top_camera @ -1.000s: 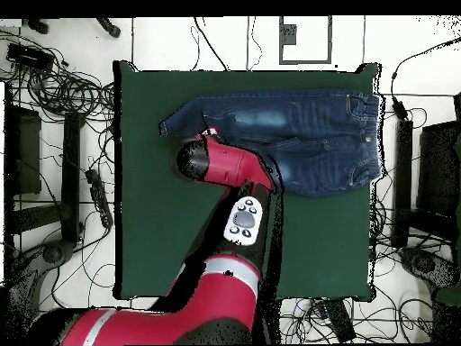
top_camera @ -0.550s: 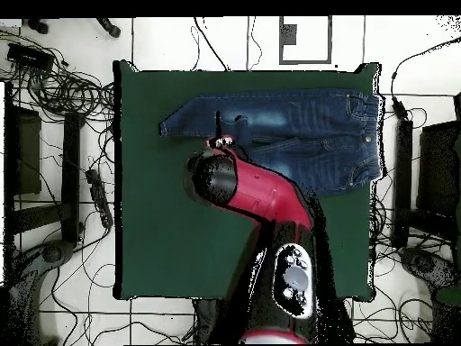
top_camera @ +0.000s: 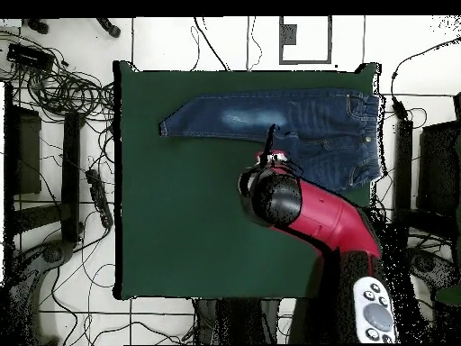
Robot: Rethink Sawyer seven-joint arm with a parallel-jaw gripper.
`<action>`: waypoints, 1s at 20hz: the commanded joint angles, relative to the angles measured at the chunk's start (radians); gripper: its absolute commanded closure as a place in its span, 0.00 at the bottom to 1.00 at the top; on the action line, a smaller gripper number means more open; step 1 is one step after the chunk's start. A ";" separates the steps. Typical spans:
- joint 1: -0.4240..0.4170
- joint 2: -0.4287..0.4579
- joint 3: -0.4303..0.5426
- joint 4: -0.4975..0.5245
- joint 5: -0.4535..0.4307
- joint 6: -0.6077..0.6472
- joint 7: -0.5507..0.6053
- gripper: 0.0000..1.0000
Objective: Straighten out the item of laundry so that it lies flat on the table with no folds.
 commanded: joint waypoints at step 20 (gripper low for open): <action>-0.091 0.101 0.251 0.289 -0.218 -0.170 0.009 1.00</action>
